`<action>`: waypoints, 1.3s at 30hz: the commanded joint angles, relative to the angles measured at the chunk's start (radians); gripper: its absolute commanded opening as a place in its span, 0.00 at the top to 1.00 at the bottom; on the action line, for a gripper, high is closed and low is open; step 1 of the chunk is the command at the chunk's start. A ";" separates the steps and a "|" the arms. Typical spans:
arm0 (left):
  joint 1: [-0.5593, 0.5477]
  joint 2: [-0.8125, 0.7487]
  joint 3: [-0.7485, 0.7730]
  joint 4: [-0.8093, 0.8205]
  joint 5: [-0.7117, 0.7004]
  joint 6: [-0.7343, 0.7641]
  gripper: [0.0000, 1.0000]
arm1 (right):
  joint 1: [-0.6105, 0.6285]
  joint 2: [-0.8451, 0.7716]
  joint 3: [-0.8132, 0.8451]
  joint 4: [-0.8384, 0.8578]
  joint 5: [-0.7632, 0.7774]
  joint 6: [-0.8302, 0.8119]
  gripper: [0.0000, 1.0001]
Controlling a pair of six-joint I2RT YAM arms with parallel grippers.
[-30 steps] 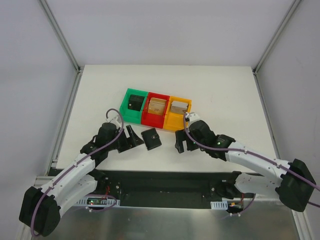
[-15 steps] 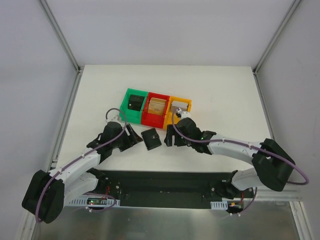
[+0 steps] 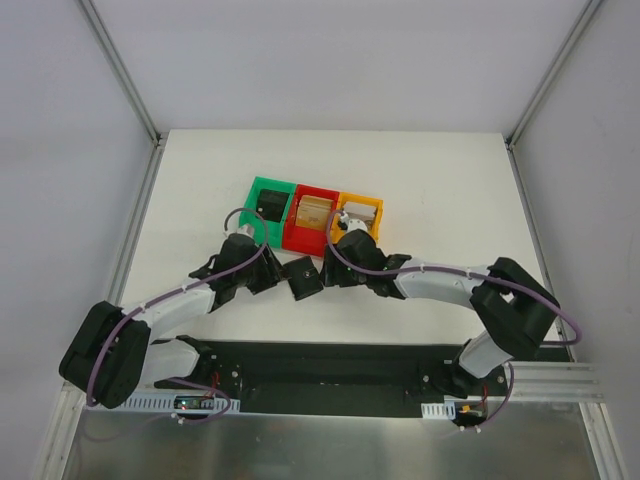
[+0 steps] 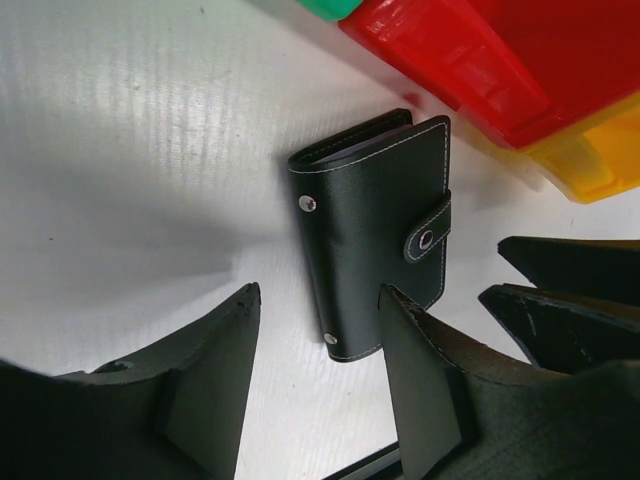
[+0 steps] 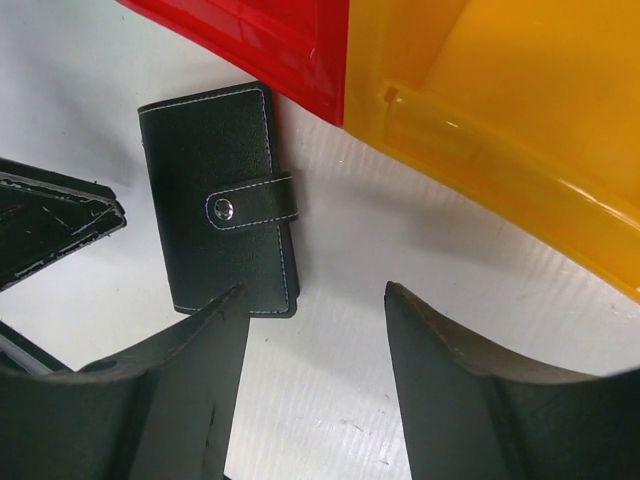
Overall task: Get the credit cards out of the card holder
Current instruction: Move the card holder to the center of the board.
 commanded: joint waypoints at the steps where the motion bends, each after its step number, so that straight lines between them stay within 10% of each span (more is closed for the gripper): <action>1: -0.025 0.034 0.041 0.041 0.013 0.009 0.51 | 0.012 0.042 0.052 0.031 -0.034 0.000 0.42; 39: -0.119 0.172 0.001 0.186 0.147 0.063 0.70 | 0.079 0.074 -0.028 0.073 -0.130 -0.015 0.66</action>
